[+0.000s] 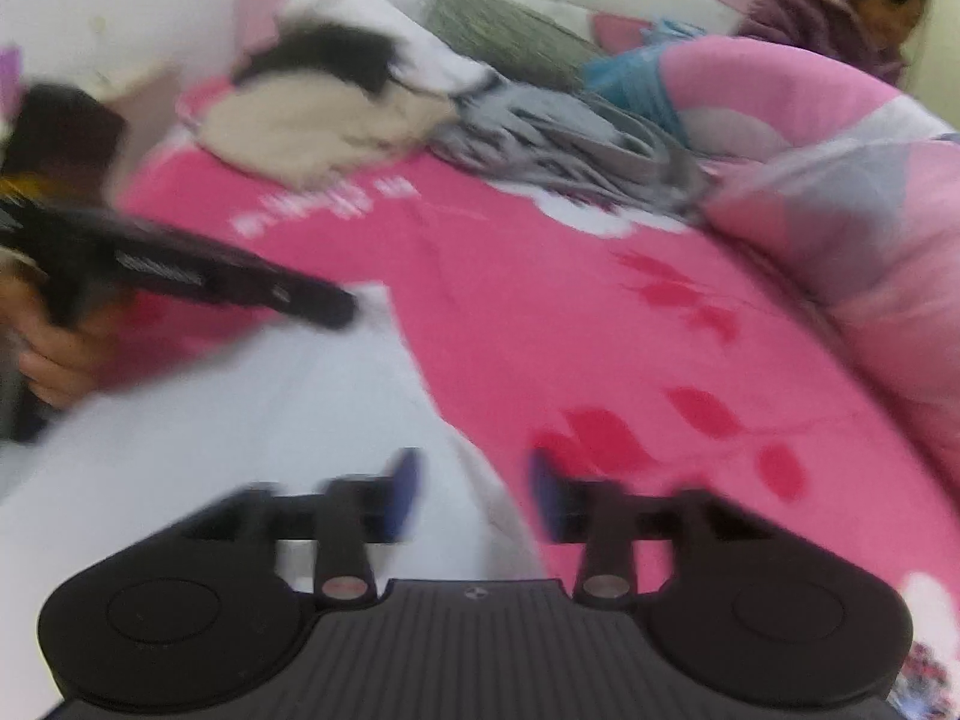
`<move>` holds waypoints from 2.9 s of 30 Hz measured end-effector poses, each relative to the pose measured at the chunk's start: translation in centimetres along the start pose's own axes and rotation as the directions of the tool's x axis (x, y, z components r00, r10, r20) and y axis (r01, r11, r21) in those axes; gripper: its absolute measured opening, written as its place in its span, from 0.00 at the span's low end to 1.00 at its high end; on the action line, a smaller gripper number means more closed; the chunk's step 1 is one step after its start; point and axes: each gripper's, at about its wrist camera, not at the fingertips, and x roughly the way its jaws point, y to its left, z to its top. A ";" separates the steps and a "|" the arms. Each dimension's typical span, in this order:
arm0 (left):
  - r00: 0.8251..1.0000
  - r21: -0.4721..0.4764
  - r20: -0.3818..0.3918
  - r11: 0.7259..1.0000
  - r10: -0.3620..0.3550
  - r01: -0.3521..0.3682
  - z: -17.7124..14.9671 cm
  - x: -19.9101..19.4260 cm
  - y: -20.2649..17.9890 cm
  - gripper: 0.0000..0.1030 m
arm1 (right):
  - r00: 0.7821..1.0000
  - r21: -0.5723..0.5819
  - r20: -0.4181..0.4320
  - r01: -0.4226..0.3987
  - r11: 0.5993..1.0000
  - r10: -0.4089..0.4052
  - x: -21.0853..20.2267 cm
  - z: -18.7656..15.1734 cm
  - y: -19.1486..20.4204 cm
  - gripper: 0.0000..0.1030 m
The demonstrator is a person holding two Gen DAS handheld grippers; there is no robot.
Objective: Fold clothes
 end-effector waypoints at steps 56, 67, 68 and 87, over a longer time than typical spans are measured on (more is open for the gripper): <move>0.996 0.204 -0.087 0.978 -0.030 0.047 -1.2 1.0 -4.5 0.06 | 0.958 0.062 -0.105 0.274 0.960 -0.267 3.6 -0.1 3.3 0.03; 0.987 0.218 -0.154 0.976 0.047 -0.013 -1.9 2.4 -4.6 0.06 | 0.932 0.250 -0.065 0.361 0.898 -0.356 -5.0 -0.6 1.3 0.06; 0.987 0.218 -0.156 0.976 0.050 -0.015 -1.9 2.4 -4.6 0.06 | 0.938 0.219 -0.077 0.346 0.912 -0.337 -4.9 -0.9 1.9 0.06; 0.972 0.251 -0.211 0.967 0.107 -0.052 -2.5 3.8 -4.8 0.07 | 0.948 0.285 -0.072 0.317 0.905 -0.309 -3.8 -5.2 0.3 0.05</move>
